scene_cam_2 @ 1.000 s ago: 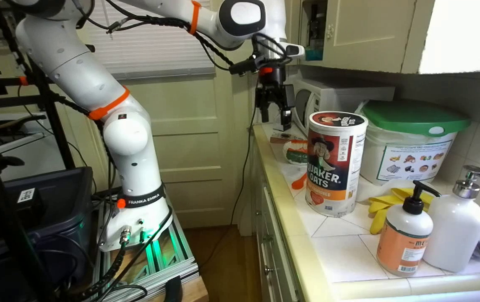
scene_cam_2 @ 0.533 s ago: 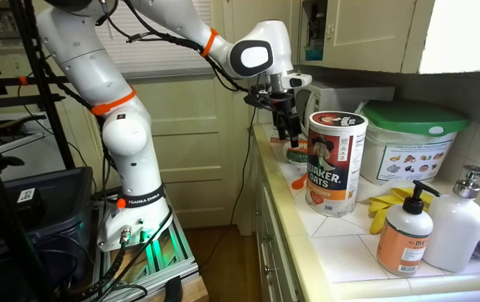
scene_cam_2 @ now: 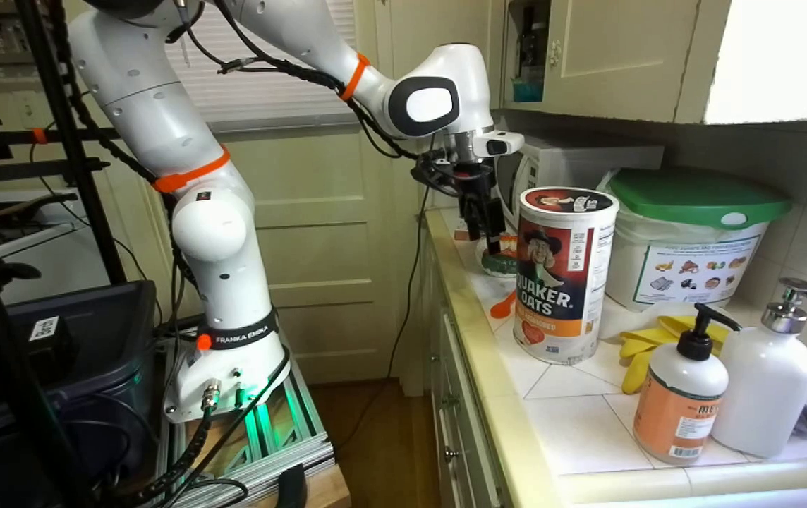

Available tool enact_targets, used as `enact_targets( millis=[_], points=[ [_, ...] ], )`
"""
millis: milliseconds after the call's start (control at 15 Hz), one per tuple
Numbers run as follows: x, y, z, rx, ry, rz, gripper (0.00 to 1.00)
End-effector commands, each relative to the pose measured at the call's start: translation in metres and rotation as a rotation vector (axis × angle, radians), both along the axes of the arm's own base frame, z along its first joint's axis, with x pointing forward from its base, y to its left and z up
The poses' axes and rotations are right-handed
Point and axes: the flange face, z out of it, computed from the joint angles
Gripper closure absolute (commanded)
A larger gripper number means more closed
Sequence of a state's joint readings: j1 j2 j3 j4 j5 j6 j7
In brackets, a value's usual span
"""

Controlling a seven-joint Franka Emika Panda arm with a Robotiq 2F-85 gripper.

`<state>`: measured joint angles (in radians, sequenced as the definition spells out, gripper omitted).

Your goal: Put the white paper bowls in the open cabinet.

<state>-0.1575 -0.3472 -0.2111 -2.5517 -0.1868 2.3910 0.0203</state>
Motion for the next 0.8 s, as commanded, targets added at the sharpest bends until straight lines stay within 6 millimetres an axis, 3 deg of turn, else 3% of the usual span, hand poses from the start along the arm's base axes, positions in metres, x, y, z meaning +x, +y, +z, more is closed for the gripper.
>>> enact_targets(
  millis=[0, 400, 467, 667, 733],
  points=[
    [0.014, 0.008, -0.017, 0.090, -0.045, -0.073, 0.00],
    [0.042, 0.010, -0.047, 0.232, -0.201, -0.268, 0.00],
    [0.045, 0.009, -0.053, 0.238, -0.221, -0.290, 0.05],
    [0.050, 0.009, -0.069, 0.270, -0.240, -0.361, 0.42],
    [0.051, 0.009, -0.073, 0.279, -0.241, -0.374, 0.50]
  ],
)
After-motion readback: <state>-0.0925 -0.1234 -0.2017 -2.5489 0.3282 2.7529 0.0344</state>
